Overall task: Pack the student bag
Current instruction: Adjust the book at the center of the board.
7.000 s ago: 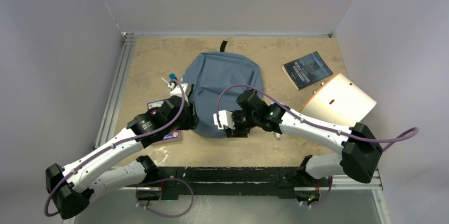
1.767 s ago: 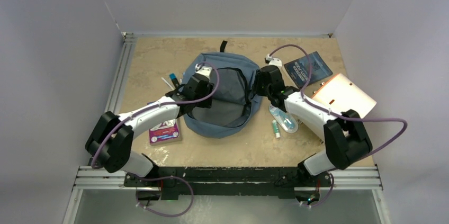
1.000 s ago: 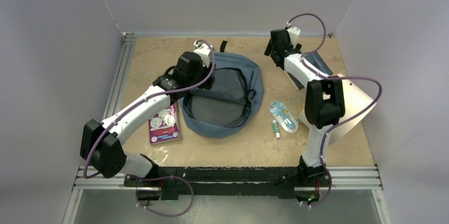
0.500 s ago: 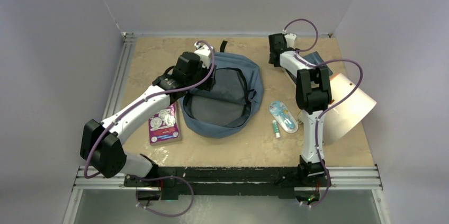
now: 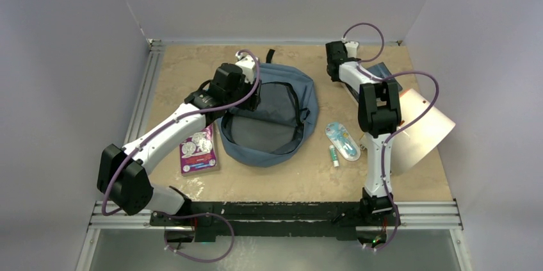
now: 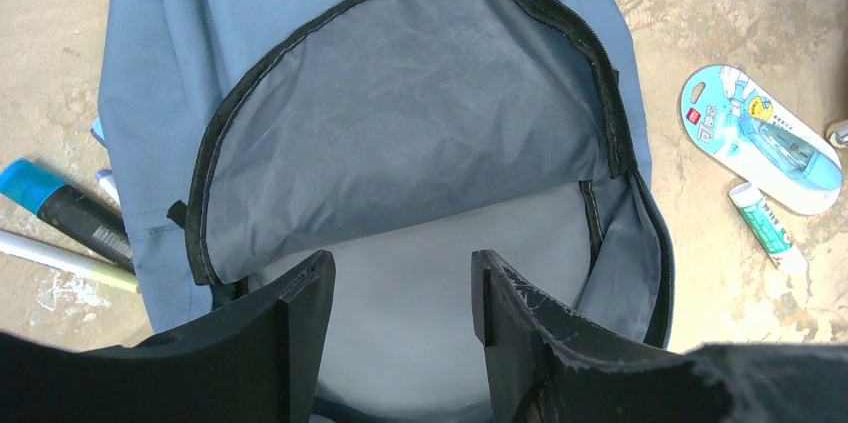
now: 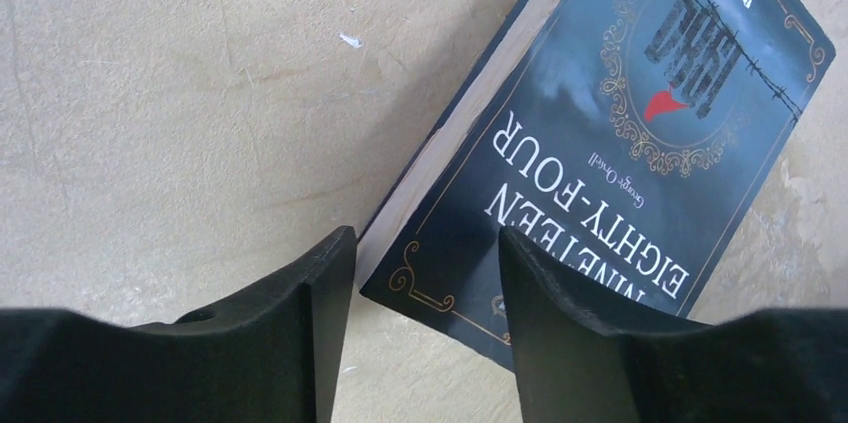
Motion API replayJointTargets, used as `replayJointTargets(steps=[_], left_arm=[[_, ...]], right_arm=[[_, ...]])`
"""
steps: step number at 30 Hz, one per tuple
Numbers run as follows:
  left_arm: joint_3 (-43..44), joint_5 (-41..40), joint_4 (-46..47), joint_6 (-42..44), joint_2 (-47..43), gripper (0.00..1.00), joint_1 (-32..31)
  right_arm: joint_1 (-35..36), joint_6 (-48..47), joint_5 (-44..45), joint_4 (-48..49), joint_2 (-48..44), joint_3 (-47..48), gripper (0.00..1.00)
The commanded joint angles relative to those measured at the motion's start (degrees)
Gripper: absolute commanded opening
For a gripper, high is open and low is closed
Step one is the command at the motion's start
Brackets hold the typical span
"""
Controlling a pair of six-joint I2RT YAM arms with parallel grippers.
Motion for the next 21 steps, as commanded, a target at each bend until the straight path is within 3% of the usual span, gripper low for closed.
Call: replayJointTargets(steps=[1,4,9,21], left_arm=[[0.12,0.71,1.37,0.36,-0.09,0.52,0.49],[0.12,0.39,1.3,0.3,-0.18,0.52,0.5],[-0.43,0.14,1.9,0.1,-0.93,0.51,0.43],[-0.99,0.97,2.58,-0.53,-1.27,0.51,0.51]], right_arm=[[-0.03,-1.19,1.64,-1.5,-0.35,1.8,0.52],[-0.11,-1.16,0.87,-1.64,-0.25,1.7,0.39],[-0.05,-1.18,-1.18,-1.26,-1.32,1.17,0.0],[-0.02,3.62,-15.29,2.88,-15.81,-4.91,0.0]])
